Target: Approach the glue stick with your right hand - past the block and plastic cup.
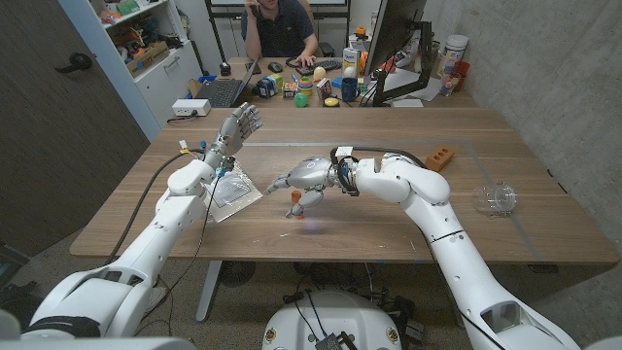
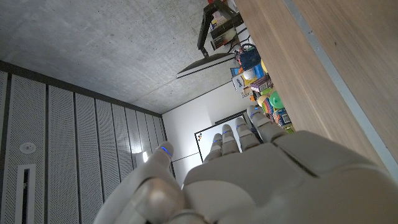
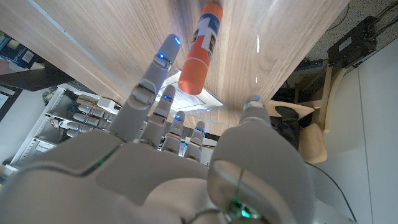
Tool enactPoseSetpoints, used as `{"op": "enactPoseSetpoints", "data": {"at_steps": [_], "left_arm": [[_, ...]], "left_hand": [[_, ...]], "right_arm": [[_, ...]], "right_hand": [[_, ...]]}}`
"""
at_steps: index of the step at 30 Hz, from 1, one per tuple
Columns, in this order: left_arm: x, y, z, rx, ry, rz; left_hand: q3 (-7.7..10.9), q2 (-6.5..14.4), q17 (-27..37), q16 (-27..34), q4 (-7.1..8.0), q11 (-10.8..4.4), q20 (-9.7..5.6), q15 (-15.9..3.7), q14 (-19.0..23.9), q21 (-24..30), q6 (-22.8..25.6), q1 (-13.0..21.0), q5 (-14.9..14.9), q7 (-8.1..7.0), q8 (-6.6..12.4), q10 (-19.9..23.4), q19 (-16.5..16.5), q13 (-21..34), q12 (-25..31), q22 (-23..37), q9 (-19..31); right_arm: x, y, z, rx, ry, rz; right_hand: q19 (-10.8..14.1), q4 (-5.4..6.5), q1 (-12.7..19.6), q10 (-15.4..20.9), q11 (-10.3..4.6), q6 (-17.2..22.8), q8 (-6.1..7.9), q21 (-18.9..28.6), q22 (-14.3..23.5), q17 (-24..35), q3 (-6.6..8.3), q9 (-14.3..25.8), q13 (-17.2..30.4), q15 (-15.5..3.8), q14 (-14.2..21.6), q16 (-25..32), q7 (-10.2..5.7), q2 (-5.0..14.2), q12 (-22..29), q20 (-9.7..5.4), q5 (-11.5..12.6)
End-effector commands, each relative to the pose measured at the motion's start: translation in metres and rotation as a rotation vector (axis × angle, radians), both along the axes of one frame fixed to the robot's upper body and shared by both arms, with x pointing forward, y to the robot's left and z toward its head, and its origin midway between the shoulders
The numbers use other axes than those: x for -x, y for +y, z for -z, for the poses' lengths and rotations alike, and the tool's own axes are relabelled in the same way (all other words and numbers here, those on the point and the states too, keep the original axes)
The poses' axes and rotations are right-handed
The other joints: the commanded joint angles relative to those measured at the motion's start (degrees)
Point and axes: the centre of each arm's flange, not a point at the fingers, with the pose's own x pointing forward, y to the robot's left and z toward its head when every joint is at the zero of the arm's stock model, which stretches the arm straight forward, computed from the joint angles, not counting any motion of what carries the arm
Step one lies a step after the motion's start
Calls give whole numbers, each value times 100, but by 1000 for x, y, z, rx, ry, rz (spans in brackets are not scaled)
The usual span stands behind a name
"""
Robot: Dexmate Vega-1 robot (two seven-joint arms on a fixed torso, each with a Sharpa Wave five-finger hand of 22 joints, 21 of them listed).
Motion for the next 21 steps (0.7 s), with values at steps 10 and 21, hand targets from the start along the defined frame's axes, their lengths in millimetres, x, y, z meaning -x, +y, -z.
{"op": "enactPoseSetpoints", "data": {"at_steps": [10,21], "left_arm": [[14,1,2,-2,-20,-3],[15,1,0,-3,-30,1]], "left_hand": [[-63,-31,18,51,10,9,3,68,8,26,-5,-77,25,37,19,24,32,25,11,8,20],[-91,-49,18,52,19,8,3,71,9,26,-5,-99,33,34,19,25,34,25,11,7,19]], "right_arm": [[6,-1,3,0,12,1],[3,1,1,5,6,7]], "right_hand": [[71,-3,111,-5,-10,102,0,22,15,25,-10,10,17,-43,96,-21,-20,21,-29,-42,49],[90,-30,241,10,-47,197,10,-4,16,28,40,10,17,-63,107,-48,-20,114,-34,-83,70]]}}
